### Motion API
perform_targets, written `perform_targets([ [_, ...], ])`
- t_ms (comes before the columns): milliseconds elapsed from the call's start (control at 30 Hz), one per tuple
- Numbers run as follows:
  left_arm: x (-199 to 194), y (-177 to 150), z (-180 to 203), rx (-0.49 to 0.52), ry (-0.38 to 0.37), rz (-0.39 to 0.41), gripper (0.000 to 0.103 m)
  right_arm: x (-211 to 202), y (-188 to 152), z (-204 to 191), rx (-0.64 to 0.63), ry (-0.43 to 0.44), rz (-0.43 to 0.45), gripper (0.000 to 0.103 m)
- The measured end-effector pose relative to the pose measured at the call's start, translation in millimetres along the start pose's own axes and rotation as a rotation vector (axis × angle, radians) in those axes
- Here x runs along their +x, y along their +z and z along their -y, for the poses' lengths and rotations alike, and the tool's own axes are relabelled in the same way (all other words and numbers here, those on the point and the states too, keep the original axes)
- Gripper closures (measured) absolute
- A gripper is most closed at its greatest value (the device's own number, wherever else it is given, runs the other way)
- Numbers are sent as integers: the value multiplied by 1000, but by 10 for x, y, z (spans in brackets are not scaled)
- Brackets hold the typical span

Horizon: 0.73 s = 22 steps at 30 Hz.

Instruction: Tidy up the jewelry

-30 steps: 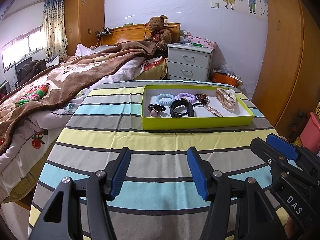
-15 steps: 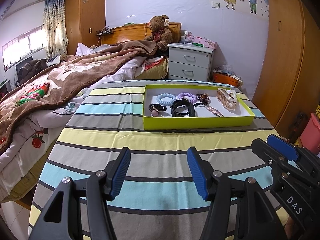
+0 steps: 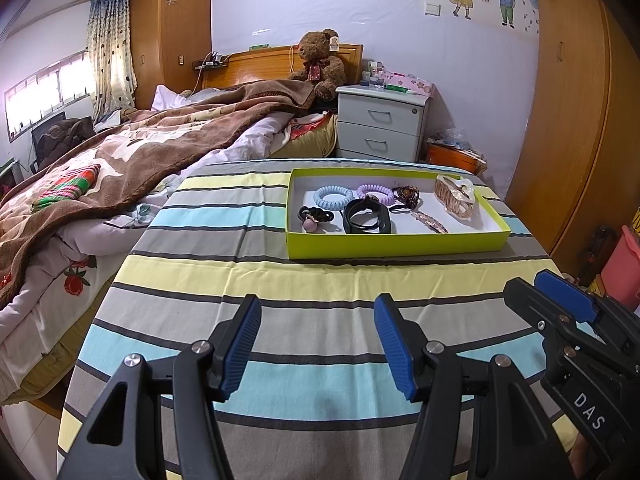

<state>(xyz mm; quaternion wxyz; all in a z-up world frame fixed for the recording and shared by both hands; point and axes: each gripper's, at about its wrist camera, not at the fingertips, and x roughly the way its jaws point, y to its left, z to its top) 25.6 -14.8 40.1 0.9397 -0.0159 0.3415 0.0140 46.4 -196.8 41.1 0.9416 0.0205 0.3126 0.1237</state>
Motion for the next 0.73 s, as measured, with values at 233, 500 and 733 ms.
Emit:
perform_targets([
  [233, -3, 0, -4, -3, 3, 0, 42, 0, 0, 0, 0, 0, 0, 63],
  [500, -1, 4, -4, -2, 2, 2, 42, -1, -8, -9, 1, 1, 0, 63],
  [733, 7, 8, -20, -12, 5, 1, 42, 2, -8, -10, 0, 1, -1, 63],
])
